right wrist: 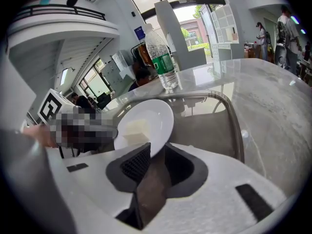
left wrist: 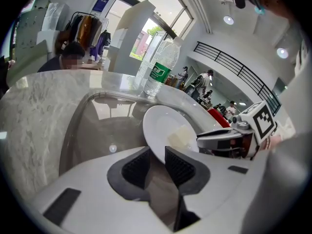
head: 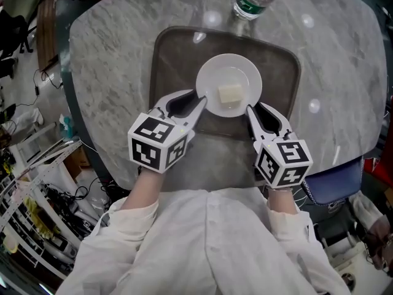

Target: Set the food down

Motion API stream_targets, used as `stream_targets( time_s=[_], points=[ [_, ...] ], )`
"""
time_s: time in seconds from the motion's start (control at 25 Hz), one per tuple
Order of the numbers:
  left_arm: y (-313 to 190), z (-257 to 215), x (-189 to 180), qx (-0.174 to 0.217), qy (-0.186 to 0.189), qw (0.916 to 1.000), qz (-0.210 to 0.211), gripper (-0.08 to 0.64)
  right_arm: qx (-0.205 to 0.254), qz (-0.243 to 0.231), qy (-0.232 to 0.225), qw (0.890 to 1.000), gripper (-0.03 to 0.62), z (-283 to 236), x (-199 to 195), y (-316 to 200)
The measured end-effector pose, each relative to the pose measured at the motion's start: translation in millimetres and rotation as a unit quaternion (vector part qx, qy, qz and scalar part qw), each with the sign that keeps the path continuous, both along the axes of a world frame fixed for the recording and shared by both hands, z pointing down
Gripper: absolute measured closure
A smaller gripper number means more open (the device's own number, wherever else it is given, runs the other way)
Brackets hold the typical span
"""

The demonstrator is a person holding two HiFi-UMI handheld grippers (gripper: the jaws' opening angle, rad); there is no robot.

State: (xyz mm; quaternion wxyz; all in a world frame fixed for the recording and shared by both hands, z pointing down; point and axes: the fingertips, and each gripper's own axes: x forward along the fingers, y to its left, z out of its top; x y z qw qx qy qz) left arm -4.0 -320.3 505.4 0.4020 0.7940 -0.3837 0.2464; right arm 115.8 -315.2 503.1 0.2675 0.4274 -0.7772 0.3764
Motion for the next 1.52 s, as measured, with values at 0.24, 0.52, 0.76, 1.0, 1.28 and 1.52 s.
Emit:
stream_targets(
  time_s=[0.24,0.52,0.76,1.0,1.28,1.52],
  points=[
    [1,0,1,-0.002,0.006,1.0000,0.003,0.465,-0.008,-0.009,-0.013,1.000,0.517,0,0,1],
    [-1,-5,-2,0.012,0.005,0.9999,-0.004,0.463,-0.004,-0.013,-0.016,1.000,0.517,-1,1,0],
    [7,-14,-9,0.026,0.006,0.9996,-0.005,0.457,0.025,0.000,-0.007,1.000,0.517,-15,5,0],
    [31,-37,-5,0.056,0.024,0.9978,0.026,0.459,0.058,0.017,-0.022,0.998,0.517,-40,0,20],
    [73,-77,10,0.109,0.097,0.9862,0.079,0.473,0.100,0.023,-0.036,0.994,0.571,-69,-16,63],
    [126,-104,19,0.127,0.142,0.9710,0.144,0.517,0.131,0.036,-0.030,0.990,0.588,-96,-30,116]
  ],
)
